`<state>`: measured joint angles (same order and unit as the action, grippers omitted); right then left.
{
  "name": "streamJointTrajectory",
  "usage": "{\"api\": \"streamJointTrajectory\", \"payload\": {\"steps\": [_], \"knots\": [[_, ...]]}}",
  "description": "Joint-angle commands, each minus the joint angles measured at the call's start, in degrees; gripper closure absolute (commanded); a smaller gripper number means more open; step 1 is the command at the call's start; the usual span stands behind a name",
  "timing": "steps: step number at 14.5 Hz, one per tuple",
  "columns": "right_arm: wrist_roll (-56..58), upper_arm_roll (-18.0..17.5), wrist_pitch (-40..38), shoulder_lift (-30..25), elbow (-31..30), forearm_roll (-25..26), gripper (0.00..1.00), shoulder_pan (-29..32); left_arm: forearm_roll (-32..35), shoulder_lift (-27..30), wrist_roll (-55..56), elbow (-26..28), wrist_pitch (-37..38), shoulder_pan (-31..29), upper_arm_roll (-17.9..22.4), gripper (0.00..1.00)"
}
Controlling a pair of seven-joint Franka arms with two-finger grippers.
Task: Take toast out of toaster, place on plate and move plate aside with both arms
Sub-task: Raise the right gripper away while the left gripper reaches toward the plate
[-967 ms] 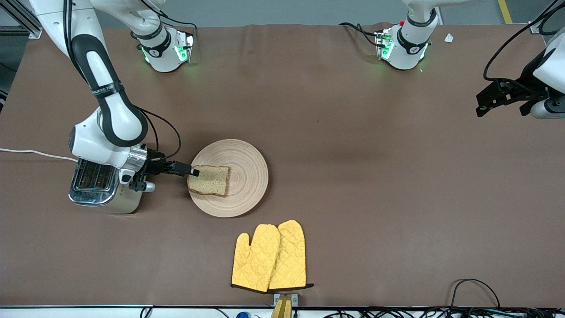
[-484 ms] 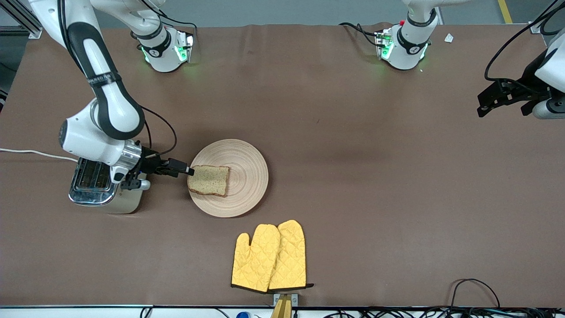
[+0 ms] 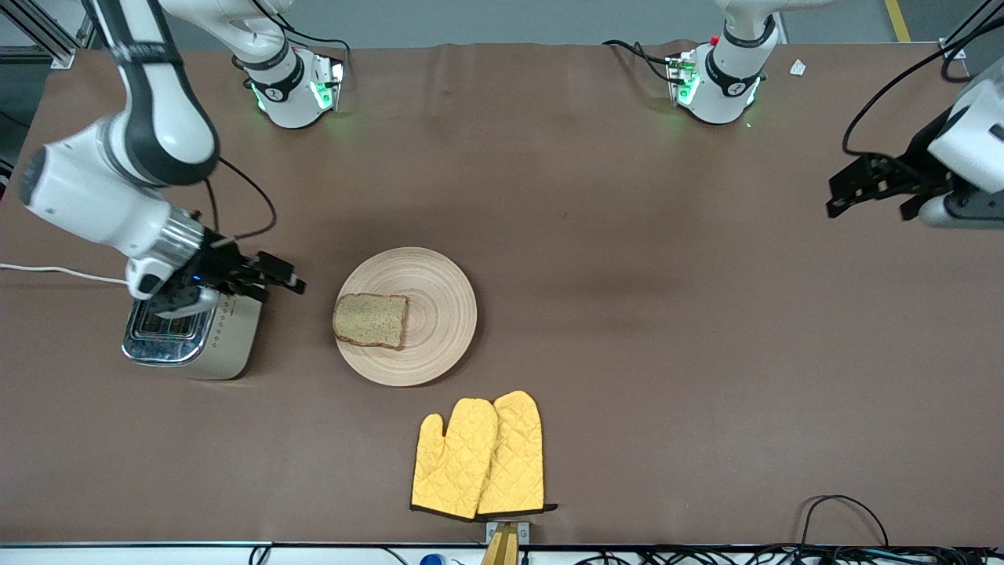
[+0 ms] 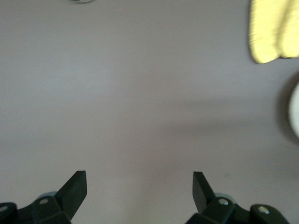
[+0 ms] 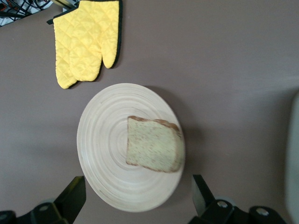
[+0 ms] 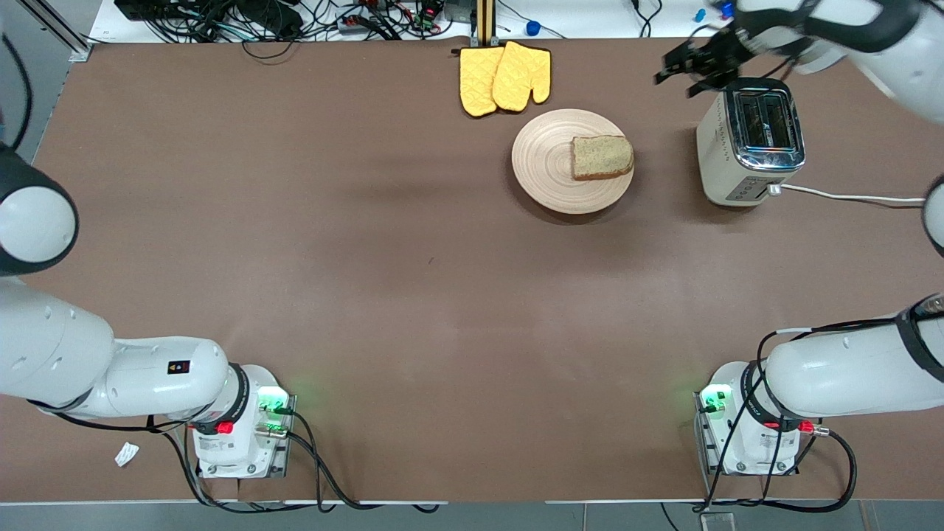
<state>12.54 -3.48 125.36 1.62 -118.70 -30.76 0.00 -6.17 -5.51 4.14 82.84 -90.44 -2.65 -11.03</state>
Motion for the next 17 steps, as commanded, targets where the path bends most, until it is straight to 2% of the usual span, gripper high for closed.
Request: {"api": "streamJointTrajectory", "payload": {"steps": [1, 5, 7, 9, 11, 15, 17], "knots": [[-0.85, -0.56, -9.05, -6.88, 0.74, 5.08, 0.00, 6.84, -5.77, -5.37, -3.17, -0.58, -4.99, 0.89, -0.66, 0.00], [-2.68, -0.56, -20.65, -12.42, 7.15, 16.92, 0.00, 11.16, -8.93, -13.46, -5.54, -0.49, -10.62, 1.42, -5.75, 0.00], [-7.51, -0.99, -26.55, -13.40, 12.68, 22.30, 0.00, 10.99, -15.24, -17.76, -5.81, -0.40, -14.04, 1.51, -6.63, 0.00], [-9.02, -1.87, -29.38, -13.31, 18.13, 27.40, 0.00, 10.64, -20.87, -22.33, -8.17, -0.32, -19.05, 1.51, -9.61, 0.00], [-9.46, -2.14, -29.91, -13.31, 19.03, 29.18, 0.00, 10.63, -24.14, -26.47, -8.97, 0.12, -23.97, 1.60, -12.69, 0.00], [-10.25, -2.84, -32.90, -13.31, 18.94, 30.67, 0.00, 9.85, -26.25, -36.30, -10.02, 0.39, -36.88, 1.77, -21.04, 0.00], [-11.13, -3.72, -32.81, -13.14, 18.77, 31.99, 0.00, 9.49, -26.87, -41.22, -11.95, 0.13, -41.55, 3.70, -22.02, 0.01]]}}
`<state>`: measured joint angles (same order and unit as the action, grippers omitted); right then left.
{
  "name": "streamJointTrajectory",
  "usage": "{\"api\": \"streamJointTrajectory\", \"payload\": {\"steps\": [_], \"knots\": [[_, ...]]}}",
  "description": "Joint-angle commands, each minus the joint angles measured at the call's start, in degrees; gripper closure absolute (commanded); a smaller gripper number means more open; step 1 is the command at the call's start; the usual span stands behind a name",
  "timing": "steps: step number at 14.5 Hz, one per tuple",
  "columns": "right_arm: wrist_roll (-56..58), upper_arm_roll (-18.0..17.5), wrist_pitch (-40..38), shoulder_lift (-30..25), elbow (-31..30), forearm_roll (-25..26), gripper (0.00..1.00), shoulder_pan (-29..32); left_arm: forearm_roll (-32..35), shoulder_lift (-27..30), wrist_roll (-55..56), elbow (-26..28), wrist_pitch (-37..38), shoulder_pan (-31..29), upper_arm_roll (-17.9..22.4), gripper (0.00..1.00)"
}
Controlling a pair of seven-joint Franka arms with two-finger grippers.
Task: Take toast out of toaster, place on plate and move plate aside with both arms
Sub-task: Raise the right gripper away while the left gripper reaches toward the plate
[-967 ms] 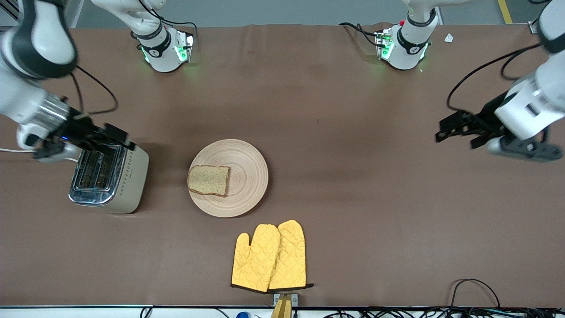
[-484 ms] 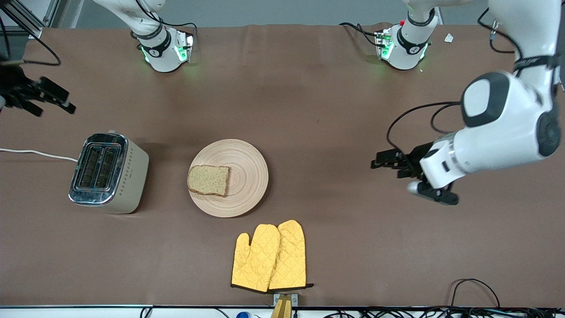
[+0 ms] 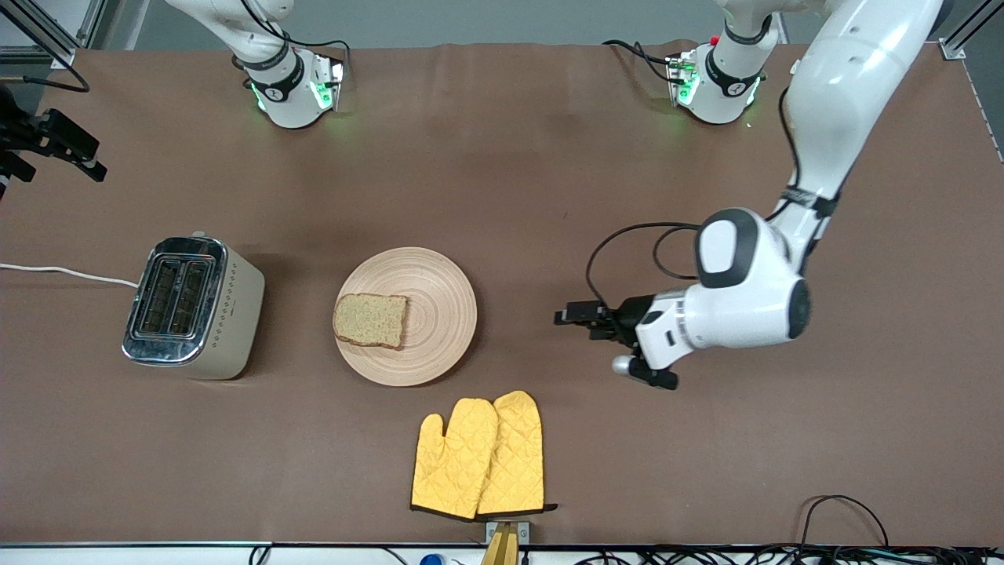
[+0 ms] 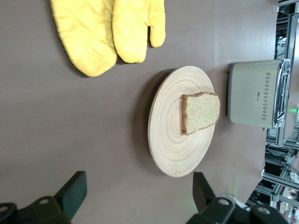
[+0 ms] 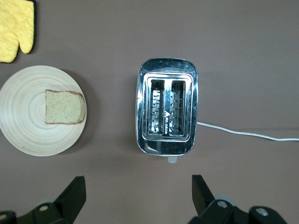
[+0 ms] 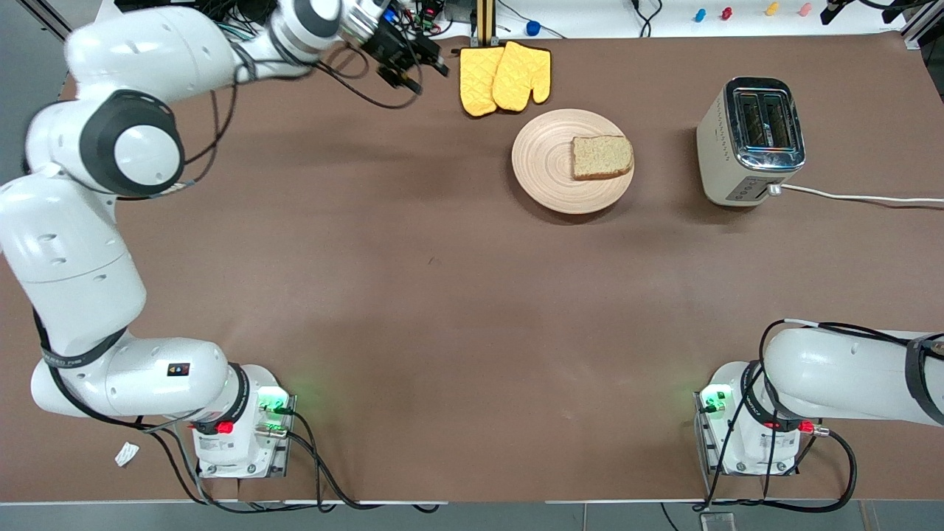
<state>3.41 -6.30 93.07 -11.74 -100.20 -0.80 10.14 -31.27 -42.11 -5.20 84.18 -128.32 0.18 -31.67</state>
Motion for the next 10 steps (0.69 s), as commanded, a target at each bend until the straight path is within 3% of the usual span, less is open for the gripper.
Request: {"api": "streamJointTrajectory", "payload": {"steps": [1, 4, 10], "knots": [[-2.00, -0.90, -0.34, 0.32, 0.62, 2.03, 0.00, -0.64, -3.52, -6.39, -4.45, -1.21, -4.83, 1.83, -1.38, 0.02], [-1.83, -0.99, -0.69, 0.40, 1.76, 2.20, 0.00, -0.64, -13.70, -10.18, -12.88, -1.04, -5.19, 4.30, -1.29, 0.09], [-2.09, -1.08, -1.13, 0.40, 2.12, 2.12, 0.00, -0.64, -23.99, -15.98, -23.35, -0.07, -6.32, 6.41, -1.29, 0.19]]}}
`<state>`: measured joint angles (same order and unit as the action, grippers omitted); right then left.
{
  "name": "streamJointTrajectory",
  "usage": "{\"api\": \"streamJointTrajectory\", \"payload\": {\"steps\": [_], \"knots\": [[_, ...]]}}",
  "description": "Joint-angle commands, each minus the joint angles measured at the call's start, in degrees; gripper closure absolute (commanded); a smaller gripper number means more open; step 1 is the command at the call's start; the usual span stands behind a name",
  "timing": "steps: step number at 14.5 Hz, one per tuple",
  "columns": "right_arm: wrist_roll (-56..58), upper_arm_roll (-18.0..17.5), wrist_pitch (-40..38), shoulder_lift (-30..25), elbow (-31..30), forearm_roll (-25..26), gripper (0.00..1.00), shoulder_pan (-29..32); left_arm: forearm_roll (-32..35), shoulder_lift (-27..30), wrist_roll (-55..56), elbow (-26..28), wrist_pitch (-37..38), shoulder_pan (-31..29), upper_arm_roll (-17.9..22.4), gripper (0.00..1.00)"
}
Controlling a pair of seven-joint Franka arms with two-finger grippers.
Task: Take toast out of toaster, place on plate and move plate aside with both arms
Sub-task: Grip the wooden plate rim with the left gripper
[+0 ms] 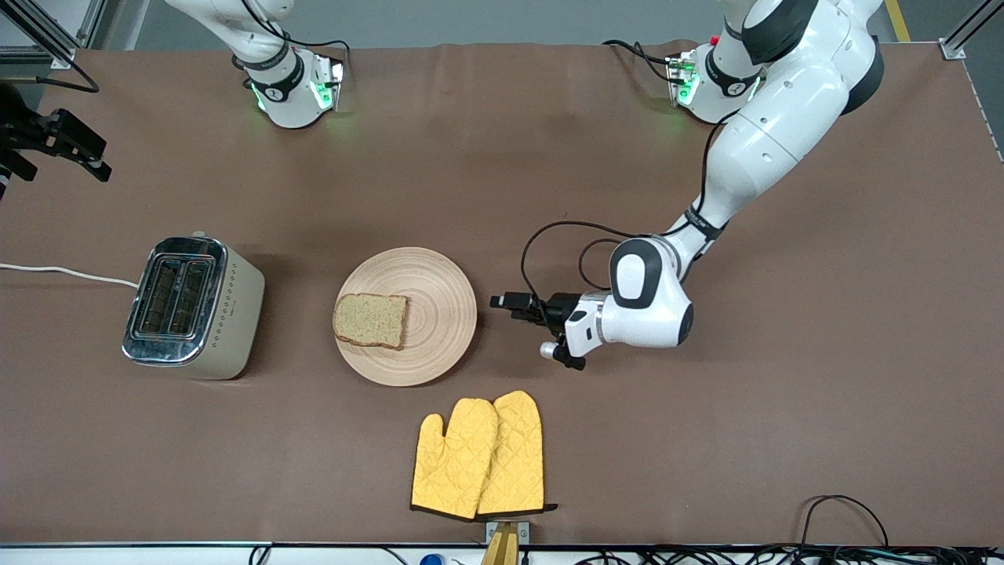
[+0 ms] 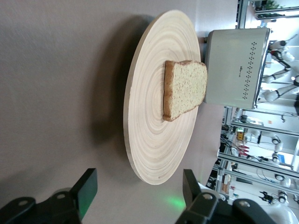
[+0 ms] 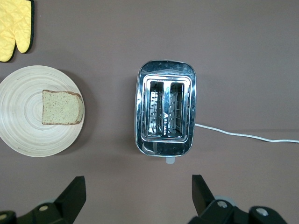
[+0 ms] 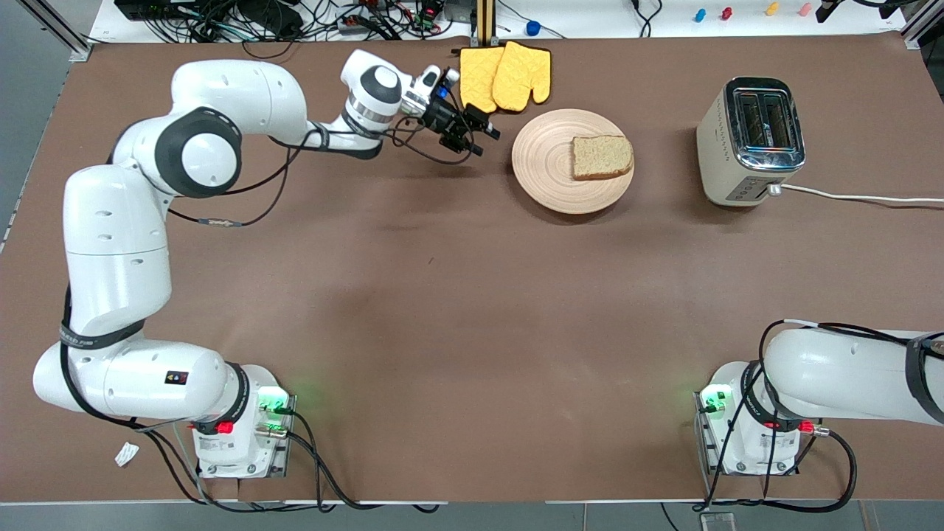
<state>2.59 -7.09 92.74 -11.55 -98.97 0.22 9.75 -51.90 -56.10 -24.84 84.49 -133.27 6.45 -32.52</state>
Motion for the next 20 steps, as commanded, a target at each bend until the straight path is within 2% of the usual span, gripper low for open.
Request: {"api": "streamJointTrajectory", "payload": {"steps": [1, 3, 6, 7, 13, 17, 20], "knots": [[-1.36, -0.29, -0.81, 0.22, 1.06, 1.01, 0.00, -0.25, -4.60, -2.78, -5.03, -0.46, -1.99, 0.58, -0.44, 0.22], [-3.02, -0.38, -0.64, 0.22, 2.28, 0.75, 0.00, -1.39, -7.67, -2.96, -6.36, -0.47, -3.39, 1.89, -0.44, 0.25], [-3.56, -0.29, -4.30, 6.17, 12.54, 0.66, 0.00, -1.14, -11.28, -3.92, -7.85, -0.73, -6.73, 4.27, -0.36, 0.29], [-3.47, -0.21, -5.02, 7.06, 13.62, 0.84, 0.00, -0.87, -11.64, -4.27, -8.03, -0.90, -7.61, 4.79, -0.27, 0.29], [-3.91, -0.20, -5.64, 7.51, 13.19, 1.19, 0.00, -0.78, -12.08, -4.98, -8.12, -2.05, -10.08, 6.03, -0.27, 0.36], [-3.21, 0.06, -5.91, 8.83, 12.49, 1.10, 0.00, 0.18, -15.85, -5.33, -8.12, -3.71, -13.24, 8.92, -0.01, 0.39], [-3.21, 0.06, -5.91, 9.36, 11.79, 1.10, 0.00, 0.18, -16.04, -5.33, -8.12, -3.72, -14.39, 9.19, 0.00, 0.44]]}}
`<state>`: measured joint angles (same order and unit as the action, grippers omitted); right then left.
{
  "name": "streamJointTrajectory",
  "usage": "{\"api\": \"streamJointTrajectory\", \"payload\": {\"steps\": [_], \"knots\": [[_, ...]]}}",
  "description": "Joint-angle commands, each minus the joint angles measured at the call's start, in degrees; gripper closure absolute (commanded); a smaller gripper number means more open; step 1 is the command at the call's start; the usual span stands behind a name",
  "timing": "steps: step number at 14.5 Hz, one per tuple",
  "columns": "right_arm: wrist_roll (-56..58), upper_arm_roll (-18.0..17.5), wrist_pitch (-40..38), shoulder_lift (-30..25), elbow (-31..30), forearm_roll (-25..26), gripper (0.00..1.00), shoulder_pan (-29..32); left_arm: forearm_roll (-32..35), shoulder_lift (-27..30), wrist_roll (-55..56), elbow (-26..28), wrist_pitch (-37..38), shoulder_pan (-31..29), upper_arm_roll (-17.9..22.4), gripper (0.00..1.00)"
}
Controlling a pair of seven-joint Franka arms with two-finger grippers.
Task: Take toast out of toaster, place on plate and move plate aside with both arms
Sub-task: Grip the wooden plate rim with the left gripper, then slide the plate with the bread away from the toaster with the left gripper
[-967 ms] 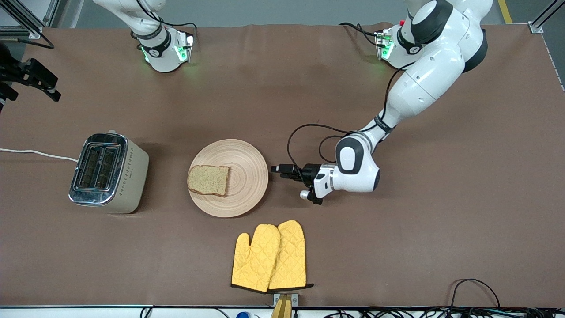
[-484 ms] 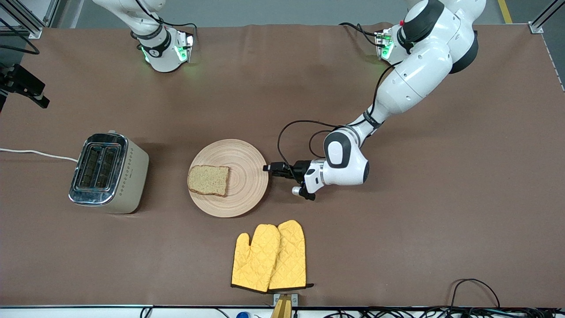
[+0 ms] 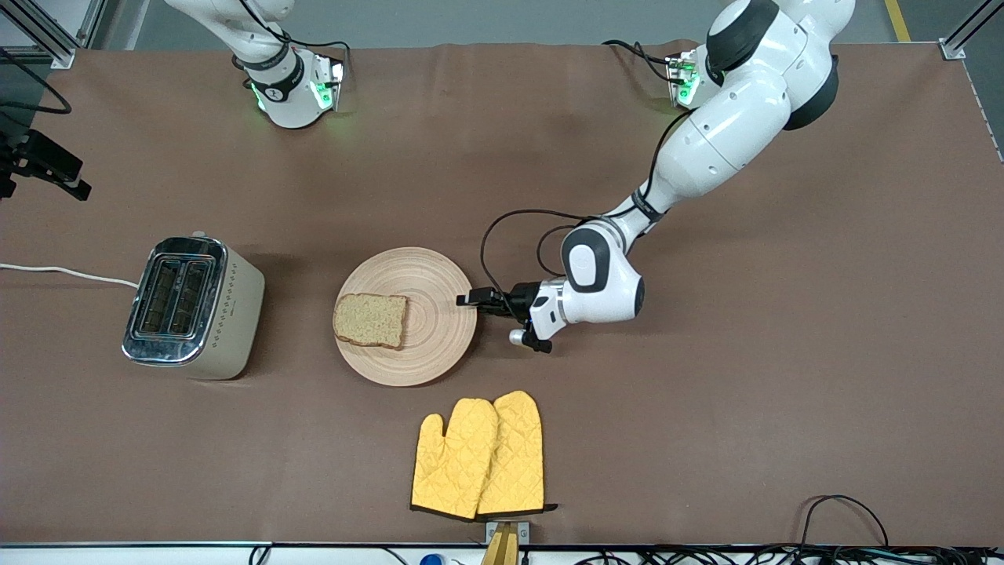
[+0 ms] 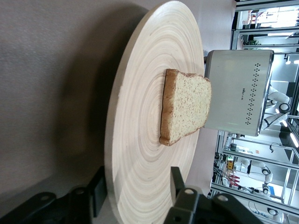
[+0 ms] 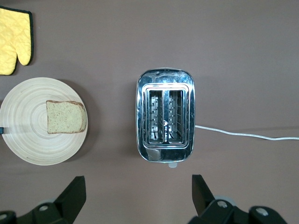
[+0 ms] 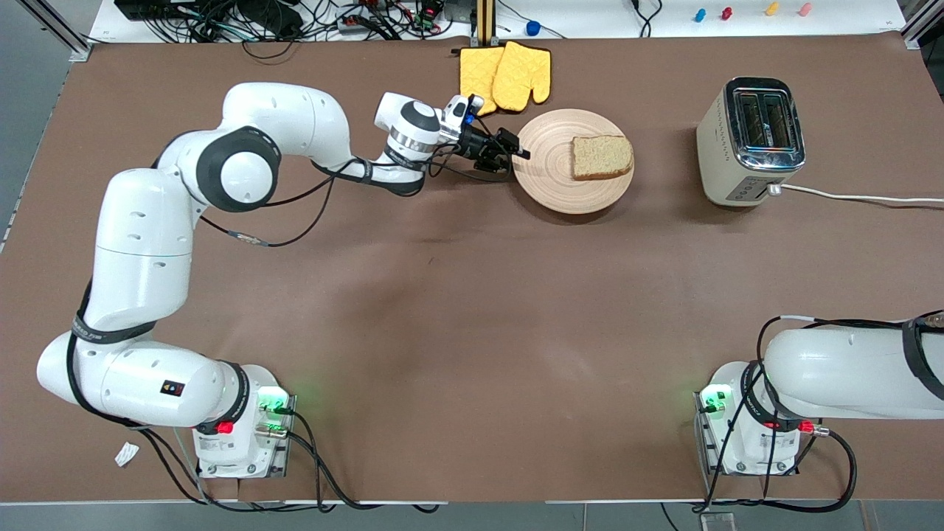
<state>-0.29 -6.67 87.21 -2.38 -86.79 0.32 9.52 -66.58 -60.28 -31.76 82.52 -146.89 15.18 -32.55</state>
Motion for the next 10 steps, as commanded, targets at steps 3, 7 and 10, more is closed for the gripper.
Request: {"api": "streamJointTrajectory", "payload": {"steps": [3, 7, 10], "knots": [[-0.33, -0.36, -0.37, 0.88, -0.39, 1.00, 0.00, 0.41, -1.45, -2.65, -3.39, -1.75, -0.85, 0.46, 0.12, 0.57], [-0.41, -0.36, -0.46, 0.89, -0.39, 1.00, 0.00, -0.12, -1.98, -2.74, -4.28, -1.66, -1.12, -0.06, 0.12, 0.87], [-0.33, -0.45, -0.64, 0.97, -0.39, 1.00, 0.00, -0.21, -1.80, -2.21, -4.45, -1.57, -1.12, -0.77, 0.12, 1.00]]}}
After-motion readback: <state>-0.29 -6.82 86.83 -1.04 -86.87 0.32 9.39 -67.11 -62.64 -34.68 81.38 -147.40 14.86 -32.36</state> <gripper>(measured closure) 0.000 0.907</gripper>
